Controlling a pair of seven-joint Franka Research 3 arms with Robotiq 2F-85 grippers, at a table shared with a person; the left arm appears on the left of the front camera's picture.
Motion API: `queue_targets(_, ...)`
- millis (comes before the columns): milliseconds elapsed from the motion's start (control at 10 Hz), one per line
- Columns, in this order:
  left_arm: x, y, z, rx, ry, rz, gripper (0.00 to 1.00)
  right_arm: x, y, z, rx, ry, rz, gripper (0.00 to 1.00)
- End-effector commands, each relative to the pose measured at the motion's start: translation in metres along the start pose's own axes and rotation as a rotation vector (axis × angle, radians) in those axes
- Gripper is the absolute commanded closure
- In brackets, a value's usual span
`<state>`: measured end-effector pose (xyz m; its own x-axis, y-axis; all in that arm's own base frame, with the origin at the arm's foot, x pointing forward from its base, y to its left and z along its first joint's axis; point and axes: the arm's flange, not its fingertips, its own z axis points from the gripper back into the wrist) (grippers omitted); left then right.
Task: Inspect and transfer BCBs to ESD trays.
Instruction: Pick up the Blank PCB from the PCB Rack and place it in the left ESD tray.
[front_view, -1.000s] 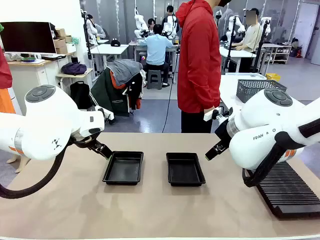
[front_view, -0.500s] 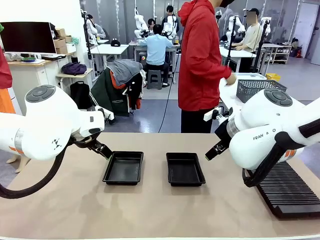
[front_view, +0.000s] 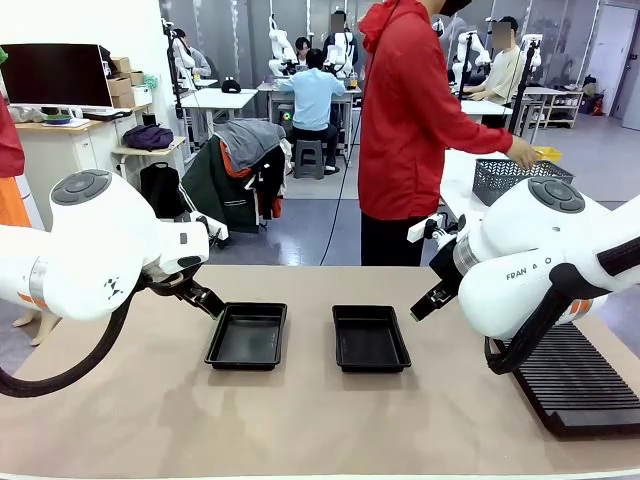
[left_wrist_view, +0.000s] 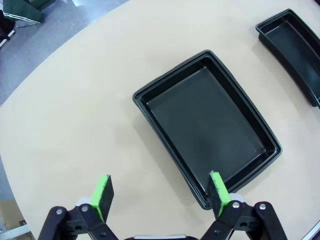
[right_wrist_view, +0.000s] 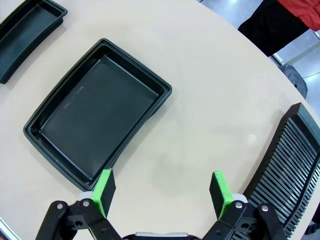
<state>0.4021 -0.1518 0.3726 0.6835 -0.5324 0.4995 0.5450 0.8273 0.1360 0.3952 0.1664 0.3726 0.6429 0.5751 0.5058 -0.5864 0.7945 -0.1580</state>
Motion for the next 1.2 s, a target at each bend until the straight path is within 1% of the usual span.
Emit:
queue_targets(0,0.0,0.0,0.0,0.0,0.0,0.0,0.0,0.0,0.0,0.0,0.0,0.0,-0.001,0.0)
queue_targets(100,0.005,0.001,0.006,-0.007,-0.019,0.039,0.0,0.0,0.0,0.0,0.0,0.0,0.0,0.0)
queue_targets(200,0.004,0.0,0.016,-0.017,-0.009,0.081,0.0,0.003,-0.004,0.019,0.031,0.001,-0.054,0.0)
queue_targets(300,0.004,-0.004,0.034,-0.058,-0.034,0.124,0.0,0.007,-0.013,0.043,0.05,0.013,-0.081,0.0)
queue_targets(400,0.001,-0.006,0.054,-0.068,-0.047,0.137,0.0,0.012,-0.016,0.065,0.089,0.002,-0.115,0.0)
queue_targets(600,0.002,-0.008,0.091,-0.088,-0.051,0.166,0.0,0.019,-0.027,0.112,0.114,0.022,-0.148,0.0)
queue_targets(700,0.004,-0.001,0.111,-0.099,-0.029,0.199,0.0,0.021,-0.035,0.139,0.14,0.027,-0.177,0.0)
queue_targets(900,0.007,0.011,0.148,-0.122,0.017,0.274,0.0,0.027,-0.053,0.183,0.2,0.03,-0.193,0.0)
queue_targets(1100,0.01,0.024,0.184,-0.162,0.063,0.359,0.0,0.029,-0.076,0.213,0.278,0.068,-0.254,0.0)
